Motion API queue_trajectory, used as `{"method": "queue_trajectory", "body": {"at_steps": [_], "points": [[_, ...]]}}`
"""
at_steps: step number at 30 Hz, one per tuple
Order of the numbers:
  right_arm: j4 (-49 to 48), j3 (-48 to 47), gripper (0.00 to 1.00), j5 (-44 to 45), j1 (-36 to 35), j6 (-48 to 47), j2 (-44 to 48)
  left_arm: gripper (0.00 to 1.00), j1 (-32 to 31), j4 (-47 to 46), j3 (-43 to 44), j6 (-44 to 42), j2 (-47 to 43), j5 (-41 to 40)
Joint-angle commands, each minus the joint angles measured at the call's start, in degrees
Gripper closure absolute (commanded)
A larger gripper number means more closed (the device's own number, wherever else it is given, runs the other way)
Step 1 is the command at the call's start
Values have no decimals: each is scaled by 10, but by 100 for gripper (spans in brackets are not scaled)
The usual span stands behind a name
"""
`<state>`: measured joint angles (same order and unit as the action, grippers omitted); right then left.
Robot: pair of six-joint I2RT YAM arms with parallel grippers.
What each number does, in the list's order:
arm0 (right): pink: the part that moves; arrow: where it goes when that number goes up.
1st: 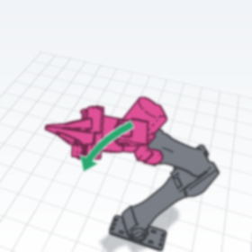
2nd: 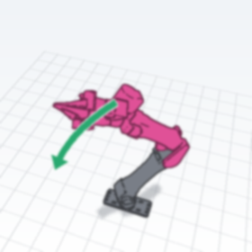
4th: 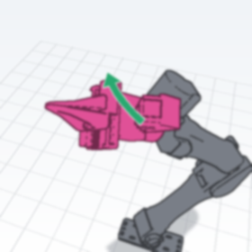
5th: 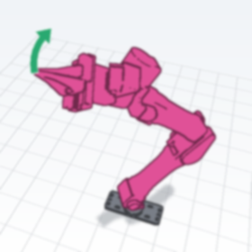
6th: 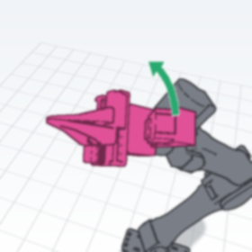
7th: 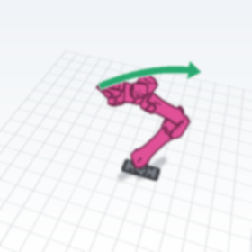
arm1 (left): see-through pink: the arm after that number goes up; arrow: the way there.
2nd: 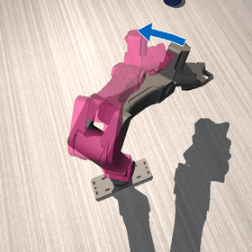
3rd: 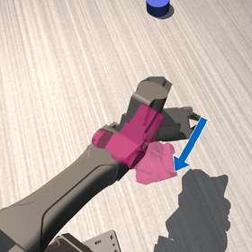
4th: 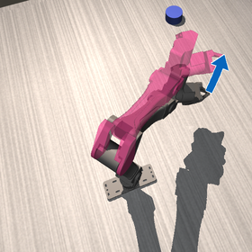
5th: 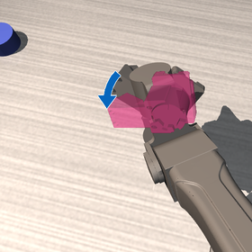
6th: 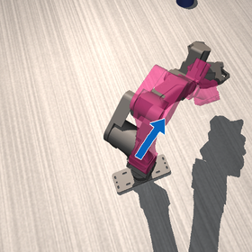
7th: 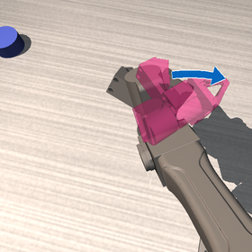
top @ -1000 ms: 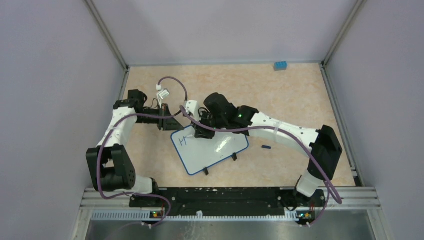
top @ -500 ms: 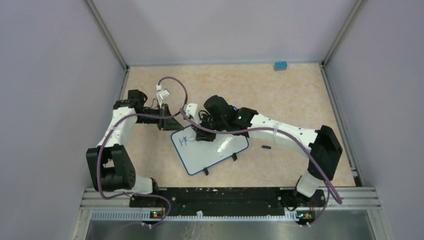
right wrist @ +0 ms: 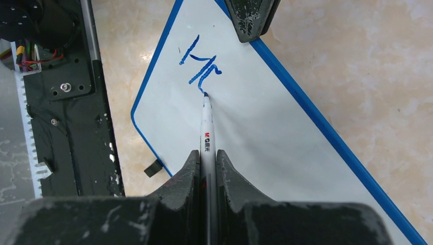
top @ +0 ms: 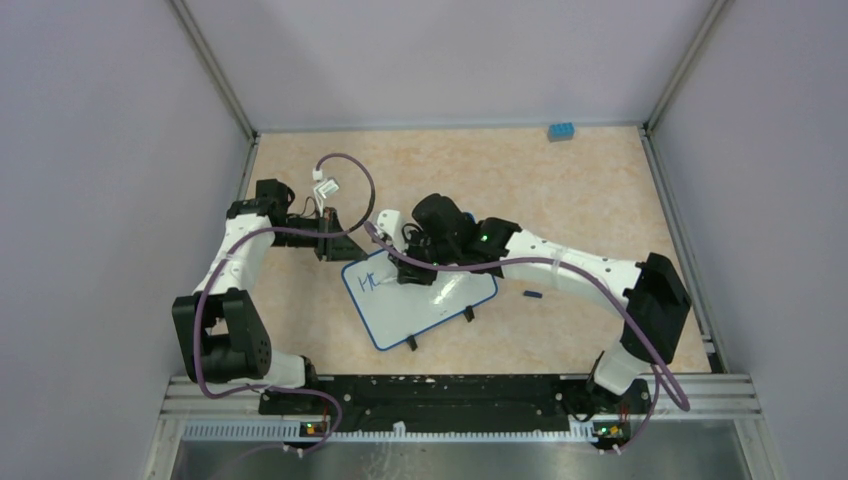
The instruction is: Write a sentence on the whiteboard
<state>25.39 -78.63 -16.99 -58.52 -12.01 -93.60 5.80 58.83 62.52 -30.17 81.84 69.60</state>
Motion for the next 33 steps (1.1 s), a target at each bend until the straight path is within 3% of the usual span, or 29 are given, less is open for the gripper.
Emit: {"method": "queue_trajectory", "body": {"at_steps": [1, 33], "points": [[-4, -4, 100, 28, 10, -14, 28, 100, -4, 4, -6, -3, -12, 2], [-10, -58, 100, 32, 6, -10, -11, 100, -5, 2, -7, -2, -14, 2]]}}
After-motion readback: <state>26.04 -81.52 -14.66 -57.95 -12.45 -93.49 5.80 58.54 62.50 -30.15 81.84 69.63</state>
